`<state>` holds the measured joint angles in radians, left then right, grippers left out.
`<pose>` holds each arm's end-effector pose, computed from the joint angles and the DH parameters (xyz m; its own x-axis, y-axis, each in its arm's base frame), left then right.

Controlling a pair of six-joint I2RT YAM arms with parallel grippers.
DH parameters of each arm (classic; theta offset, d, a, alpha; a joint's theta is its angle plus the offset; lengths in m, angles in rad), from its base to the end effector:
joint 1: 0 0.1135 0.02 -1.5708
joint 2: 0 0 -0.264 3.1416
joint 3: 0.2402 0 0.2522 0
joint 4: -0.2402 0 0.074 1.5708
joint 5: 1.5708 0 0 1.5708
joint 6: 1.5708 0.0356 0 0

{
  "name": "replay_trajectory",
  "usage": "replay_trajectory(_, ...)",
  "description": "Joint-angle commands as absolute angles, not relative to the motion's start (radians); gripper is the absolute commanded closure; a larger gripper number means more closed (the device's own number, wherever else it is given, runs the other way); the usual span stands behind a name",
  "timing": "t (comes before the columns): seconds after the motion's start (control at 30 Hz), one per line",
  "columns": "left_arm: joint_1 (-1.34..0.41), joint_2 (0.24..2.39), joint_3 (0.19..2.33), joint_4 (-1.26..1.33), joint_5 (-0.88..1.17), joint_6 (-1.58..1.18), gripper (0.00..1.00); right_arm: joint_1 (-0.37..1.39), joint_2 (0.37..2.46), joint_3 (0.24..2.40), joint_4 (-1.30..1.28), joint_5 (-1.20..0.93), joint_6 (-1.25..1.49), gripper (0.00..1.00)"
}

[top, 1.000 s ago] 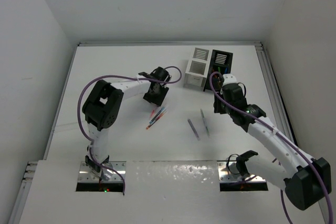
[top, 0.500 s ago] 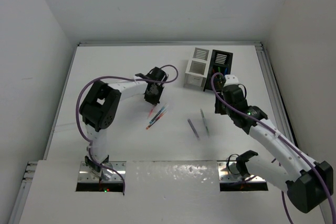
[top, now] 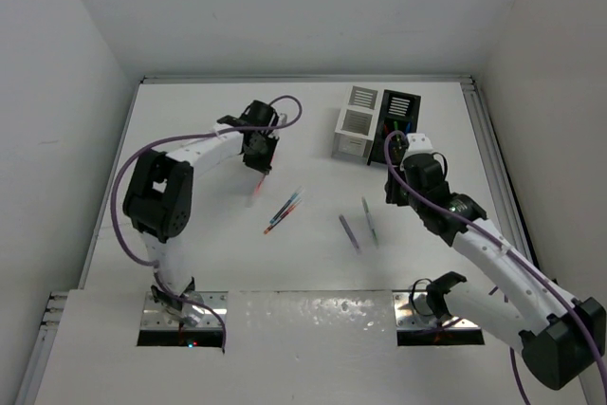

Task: Sort the stationery into containers
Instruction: Pick up the pen from the center of the board, then place the pen in the storage box.

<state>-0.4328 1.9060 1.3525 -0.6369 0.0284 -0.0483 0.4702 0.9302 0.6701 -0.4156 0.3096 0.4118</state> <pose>0.3513 -0.1634 0.1833 -0.8626 0.3454 -0.3696 0.3876 0.9207 -0.0443 0.1819 0.0803 0.2527 -0.5988 0.1233 -0.7913 0.0219 0.9902 0.1377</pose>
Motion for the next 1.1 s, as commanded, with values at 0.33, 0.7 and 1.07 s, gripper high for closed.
replay_trajectory(0.33,-0.445,1.496,1.448,-0.617,0.201,0.311,1.0,0.572,0.952,0.824,-0.11,0.129,0.411,0.58)
replay_trajectory(0.7,-0.545,1.235,1.309,-0.307,0.295,0.284,1.0,0.684,1.178,1.034,0.339,-0.069,0.58,0.41)
replay_trajectory(1.07,-0.606,1.232,1.318,-0.302,0.321,0.262,1.0,0.699,1.282,1.016,0.538,-0.043,0.721,0.48)
